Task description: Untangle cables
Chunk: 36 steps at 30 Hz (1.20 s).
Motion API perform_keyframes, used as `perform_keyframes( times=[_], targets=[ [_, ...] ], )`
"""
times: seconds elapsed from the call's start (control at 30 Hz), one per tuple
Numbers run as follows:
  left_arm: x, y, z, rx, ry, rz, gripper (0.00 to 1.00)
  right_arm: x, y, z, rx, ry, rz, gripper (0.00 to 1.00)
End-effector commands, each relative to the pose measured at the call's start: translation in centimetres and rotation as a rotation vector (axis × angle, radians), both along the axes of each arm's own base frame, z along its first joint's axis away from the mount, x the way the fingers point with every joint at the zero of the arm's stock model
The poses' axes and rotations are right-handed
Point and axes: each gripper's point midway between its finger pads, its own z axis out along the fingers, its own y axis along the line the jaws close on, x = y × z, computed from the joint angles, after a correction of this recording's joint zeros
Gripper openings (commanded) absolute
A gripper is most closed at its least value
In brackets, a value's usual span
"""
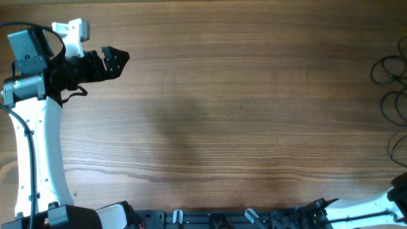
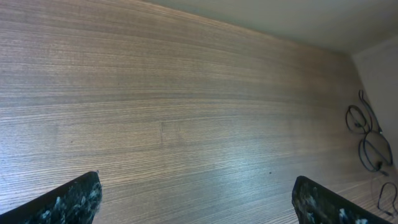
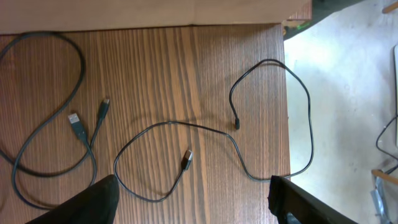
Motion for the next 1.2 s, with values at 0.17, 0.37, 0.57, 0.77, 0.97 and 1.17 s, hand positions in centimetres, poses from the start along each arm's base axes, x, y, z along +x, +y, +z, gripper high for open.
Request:
perform_keyframes(
  times=[0.17, 0.37, 0.57, 0.77, 0.97, 1.17],
  targets=[
    [0.1, -0.1, 1.0, 0.016, -0.033, -0.012, 1.00, 1.7, 1.0, 0.7, -0.003, -0.038, 0.043, 0.89],
    [0.2, 0.1, 0.8, 0.030, -0.029, -0.001, 1.00, 3.5, 2.2, 3.6, -0.082, -0.044, 0.101, 0.92],
    [0.2, 0.3, 0.7, 0.039, -0.029, 0.003, 1.00, 4.8, 3.5, 5.0, -0.112, -0.058, 0.146, 0.94],
    [0.3, 0.7, 0.6, 0.057, -0.025, 0.017, 1.00, 5.4, 4.8, 7.4, -0.169, -0.101, 0.178, 0.94],
    [0.3, 0.8, 0.5, 0.061, -0.024, 0.020, 1.00, 7.7, 7.6, 10.8, -0.248, -0.168, 0.302, 1.00],
    [0.3, 1.0, 0.4, 0.071, -0.021, 0.028, 1.00, 10.8, 12.5, 14.8, -0.343, -0.234, 0.495, 1.00]
  ],
)
